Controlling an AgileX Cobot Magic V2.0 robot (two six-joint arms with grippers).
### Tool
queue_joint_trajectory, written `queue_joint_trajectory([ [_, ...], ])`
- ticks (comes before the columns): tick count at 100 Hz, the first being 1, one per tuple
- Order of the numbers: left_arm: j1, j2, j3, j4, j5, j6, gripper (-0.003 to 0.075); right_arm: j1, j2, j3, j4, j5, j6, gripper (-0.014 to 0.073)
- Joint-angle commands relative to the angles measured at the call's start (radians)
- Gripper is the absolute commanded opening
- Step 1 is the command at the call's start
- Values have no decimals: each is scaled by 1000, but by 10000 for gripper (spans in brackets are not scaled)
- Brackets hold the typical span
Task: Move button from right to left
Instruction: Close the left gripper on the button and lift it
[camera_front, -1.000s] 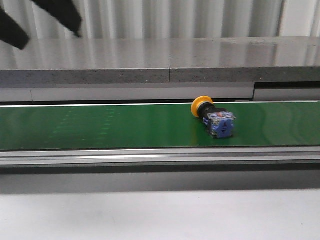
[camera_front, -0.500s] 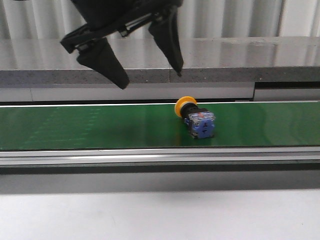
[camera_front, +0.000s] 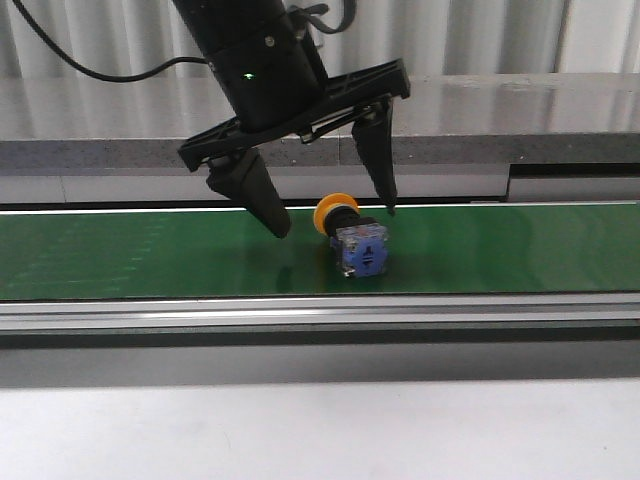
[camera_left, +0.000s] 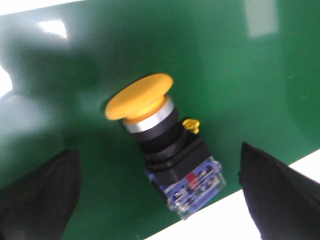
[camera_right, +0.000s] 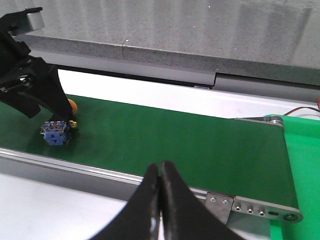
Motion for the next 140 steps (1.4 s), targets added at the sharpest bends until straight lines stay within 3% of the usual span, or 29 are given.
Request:
queue_joint_trajectory([
  [1,-8,-45,-46,-19,-1,-24,619,1,9,-24,8,-73,-10,-67],
  [41,-51,-15,-58,113,72,-121,601,1,9,-24,8,-73,-10,-67],
  [55,-51,-1,-58,123,77,-128,496,1,9,-24,8,-73,-10,-67],
  [81,-51,-6,-58,130,101,-125,185,1,9,-24,8,-73,-10,-67],
  [96,-51,-7,-101,174,153,-125,64,1,9,-24,8,-73,-10,-67],
  [123,-45,-13,-267,321,278,-68,22,1,9,-24,8,-73,-10,-67],
  [140,15,-18,-309,307,333,27,22,1,9,-24,8,-73,-10,-67],
])
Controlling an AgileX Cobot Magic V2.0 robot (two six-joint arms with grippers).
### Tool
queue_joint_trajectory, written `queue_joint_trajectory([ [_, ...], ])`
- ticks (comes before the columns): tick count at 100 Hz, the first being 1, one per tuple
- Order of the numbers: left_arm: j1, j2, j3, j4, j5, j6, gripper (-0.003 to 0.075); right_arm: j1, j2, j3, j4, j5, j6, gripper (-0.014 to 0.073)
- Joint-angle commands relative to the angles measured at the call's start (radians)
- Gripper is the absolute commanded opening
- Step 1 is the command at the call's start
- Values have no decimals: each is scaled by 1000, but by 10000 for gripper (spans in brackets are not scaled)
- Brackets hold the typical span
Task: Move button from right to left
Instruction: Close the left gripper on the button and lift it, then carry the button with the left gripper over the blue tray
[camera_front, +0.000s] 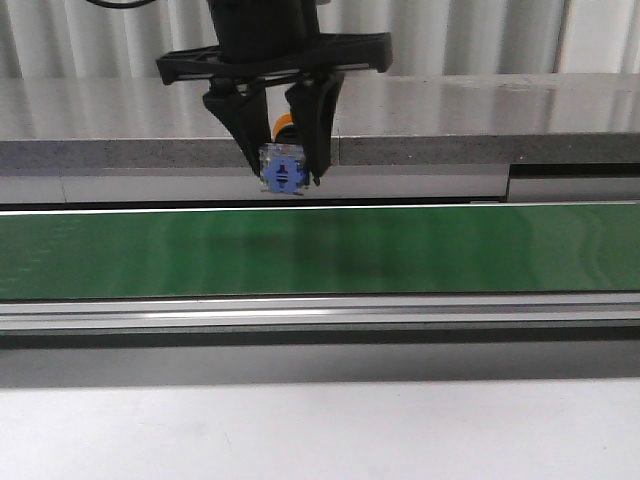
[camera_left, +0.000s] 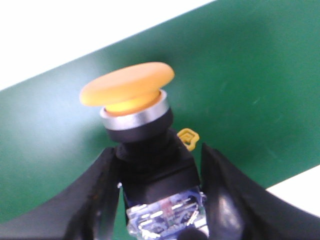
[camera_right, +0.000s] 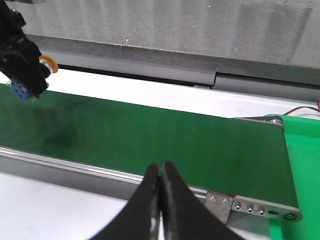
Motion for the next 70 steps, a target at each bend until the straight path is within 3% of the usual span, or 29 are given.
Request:
queue_joint_trajectory([
  [1,35,-72,-40,-1,27,45,22,1,9,-24,8,-75,-10,-67],
  [23,169,-97,-40,-34,27,160,22,1,9,-24,8,-75,-10,-67],
  [70,541,-157,-38,-34,27,270,22,1,9,-24,8,-75,-10,-67],
])
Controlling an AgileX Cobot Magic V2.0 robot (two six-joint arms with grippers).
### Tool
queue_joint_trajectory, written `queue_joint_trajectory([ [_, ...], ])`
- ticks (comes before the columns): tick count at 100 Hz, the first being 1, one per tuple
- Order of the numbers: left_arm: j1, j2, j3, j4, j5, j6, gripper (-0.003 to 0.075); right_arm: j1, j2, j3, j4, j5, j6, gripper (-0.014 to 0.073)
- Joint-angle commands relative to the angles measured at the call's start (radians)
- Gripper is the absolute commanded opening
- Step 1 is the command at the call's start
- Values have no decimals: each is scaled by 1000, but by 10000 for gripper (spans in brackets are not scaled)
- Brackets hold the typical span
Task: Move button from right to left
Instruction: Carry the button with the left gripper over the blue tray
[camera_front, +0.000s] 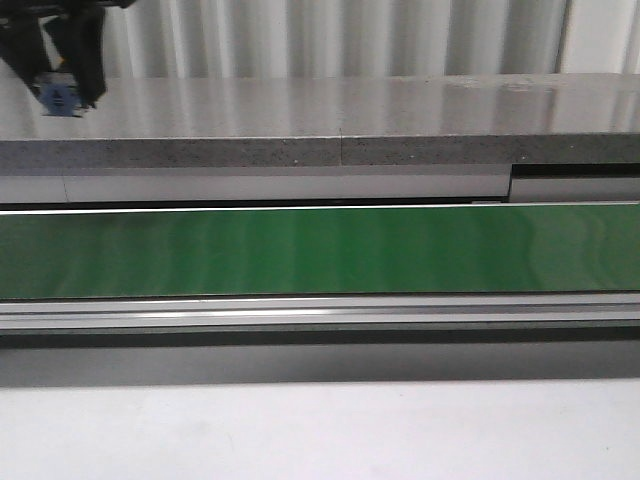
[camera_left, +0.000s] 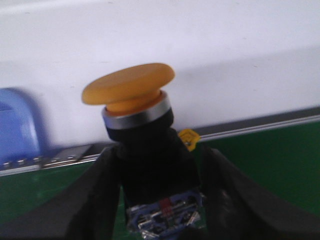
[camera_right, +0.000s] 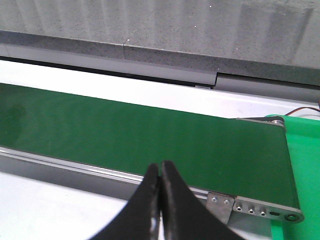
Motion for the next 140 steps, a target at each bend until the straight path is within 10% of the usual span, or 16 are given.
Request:
queue_joint_trajectory([
  [1,56,-75,-31,-7,6,22,22,1,9,-24,8,-77,-8,-67],
  [65,436,-104,237,140,6,130,22,1,9,-24,8,-77,-8,-67],
  [115,538,-3,330,143,-114,302,25,1,9,-24,8,-77,-8,-67],
  [140,541,64,330,144,-115,304,300,1,9,-24,8,-77,-8,-67],
])
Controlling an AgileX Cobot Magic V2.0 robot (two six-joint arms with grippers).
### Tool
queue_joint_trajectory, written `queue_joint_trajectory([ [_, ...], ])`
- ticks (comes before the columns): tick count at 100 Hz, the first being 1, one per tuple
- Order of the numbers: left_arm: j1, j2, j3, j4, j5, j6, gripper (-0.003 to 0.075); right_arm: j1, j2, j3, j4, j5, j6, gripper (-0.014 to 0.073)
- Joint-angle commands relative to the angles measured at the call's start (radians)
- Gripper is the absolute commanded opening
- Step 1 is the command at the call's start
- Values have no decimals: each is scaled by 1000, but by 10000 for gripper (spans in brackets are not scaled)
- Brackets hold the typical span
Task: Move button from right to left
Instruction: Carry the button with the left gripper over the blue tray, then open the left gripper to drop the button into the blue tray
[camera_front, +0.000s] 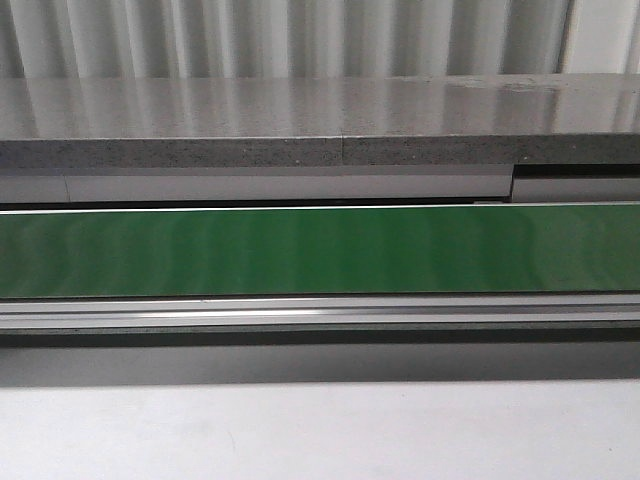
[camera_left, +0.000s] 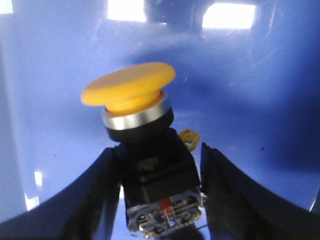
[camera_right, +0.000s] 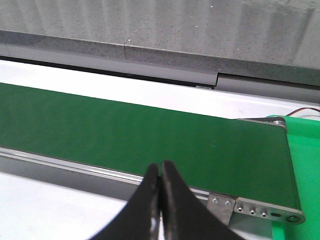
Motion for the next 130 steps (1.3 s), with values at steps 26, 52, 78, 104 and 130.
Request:
queue_joint_trajectory([
  [26,2,-45,-24,48,-18,4,556,1,9,-24,8,-77,-8,-67],
  [52,2,-87,-24,-1,-76,4,472,1,9,-24,8,-77,-8,-67],
  [78,-5,-274,-24,-142,-154,4,-17,1,9,-24,8,-77,-8,-67],
  [104,-113,-421,12,-196,-187,-4,-20,1,9,-24,8,-77,-8,-67],
  [130,-289,-612,213,-272,-327,-32,-20,1,9,-24,8,-77,-8,-67],
])
